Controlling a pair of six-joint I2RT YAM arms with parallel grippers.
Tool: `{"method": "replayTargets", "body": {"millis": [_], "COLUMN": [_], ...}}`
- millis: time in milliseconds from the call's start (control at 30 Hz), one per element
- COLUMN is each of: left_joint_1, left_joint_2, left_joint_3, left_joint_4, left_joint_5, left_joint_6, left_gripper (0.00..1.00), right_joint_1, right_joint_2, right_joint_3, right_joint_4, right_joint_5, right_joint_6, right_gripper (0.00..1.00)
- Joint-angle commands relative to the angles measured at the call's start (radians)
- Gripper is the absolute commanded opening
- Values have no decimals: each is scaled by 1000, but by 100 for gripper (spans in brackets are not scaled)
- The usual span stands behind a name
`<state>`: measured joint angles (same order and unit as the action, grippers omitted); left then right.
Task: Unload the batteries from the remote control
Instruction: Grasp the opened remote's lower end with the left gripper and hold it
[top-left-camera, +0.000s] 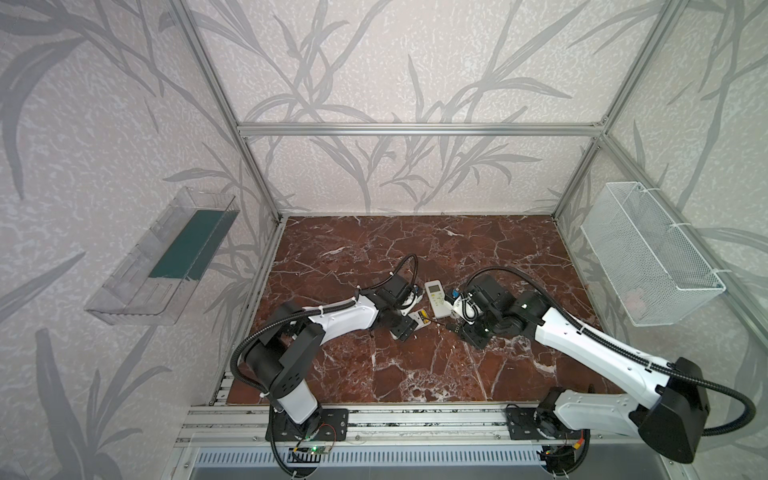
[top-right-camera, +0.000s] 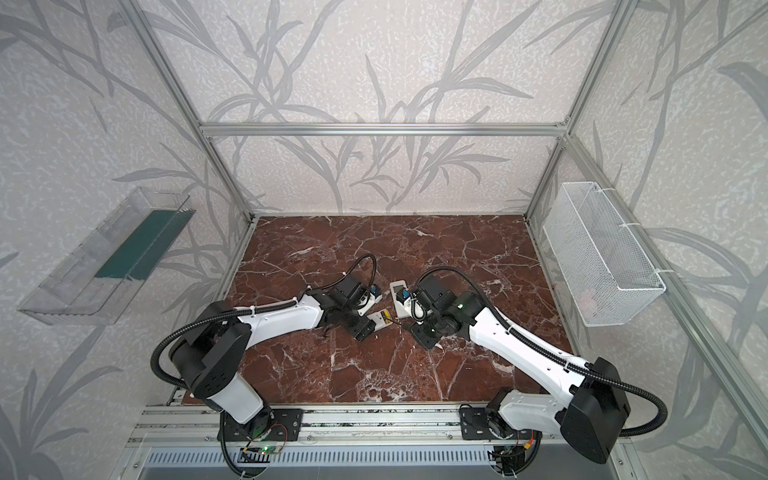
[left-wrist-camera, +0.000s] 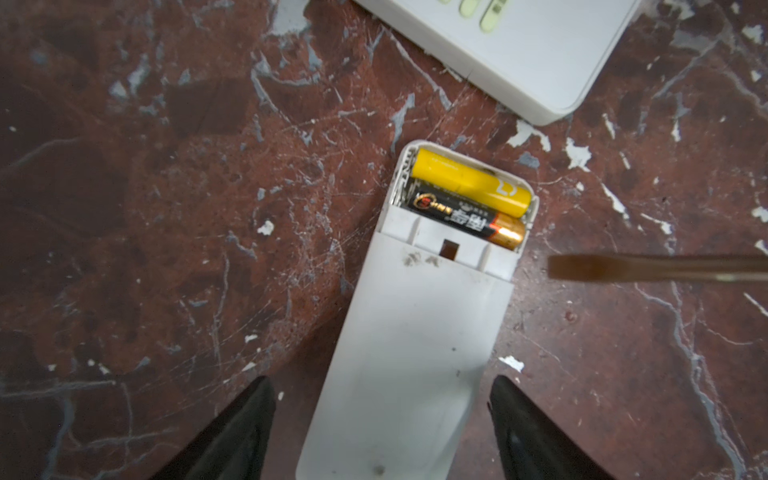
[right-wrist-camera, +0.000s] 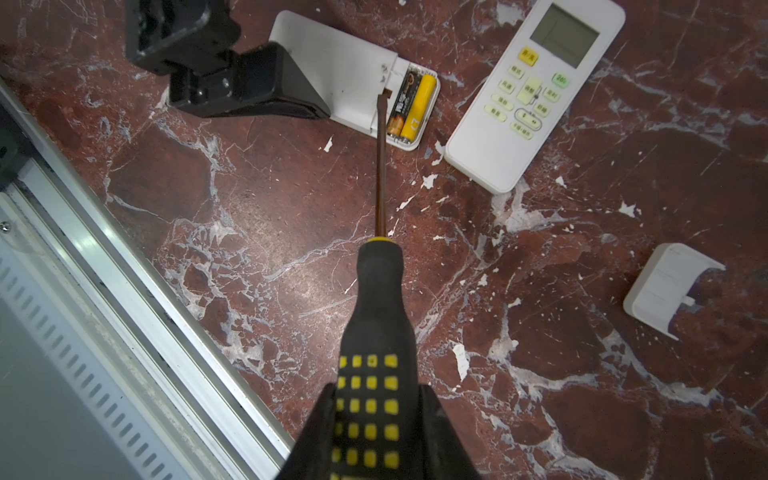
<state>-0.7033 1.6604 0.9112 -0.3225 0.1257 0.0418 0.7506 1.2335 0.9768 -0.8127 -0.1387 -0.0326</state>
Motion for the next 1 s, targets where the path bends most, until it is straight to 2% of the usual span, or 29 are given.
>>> {"method": "replayTargets", "body": {"millis": [0,200,533,767,967], "left_joint_1": [-2,-3,-3,-4,-4], "left_joint_2": [12,0,-4,4,9], "left_joint_3": [-38,-94,-142,-150,-155], "left_joint_4": [45,116,172,176,186], "left_joint_5": [12,6,8,18,42], "left_joint_6": [-49,-67,-58,-42,-25], "left_gripper": [81,79,67,61,59], "right_joint_1": [1,0,-1,-1,-1], "right_joint_2": [-1,39,105,81,59], "right_joint_3": [20,42,82,72,39], "right_joint_4": [-23,-35,-101,-62,22], "right_joint_5": [8,5,51,73,84], "right_joint_6": [-16,-36,-49,-59,-95], "right_gripper": [0,0,0,0,0]}}
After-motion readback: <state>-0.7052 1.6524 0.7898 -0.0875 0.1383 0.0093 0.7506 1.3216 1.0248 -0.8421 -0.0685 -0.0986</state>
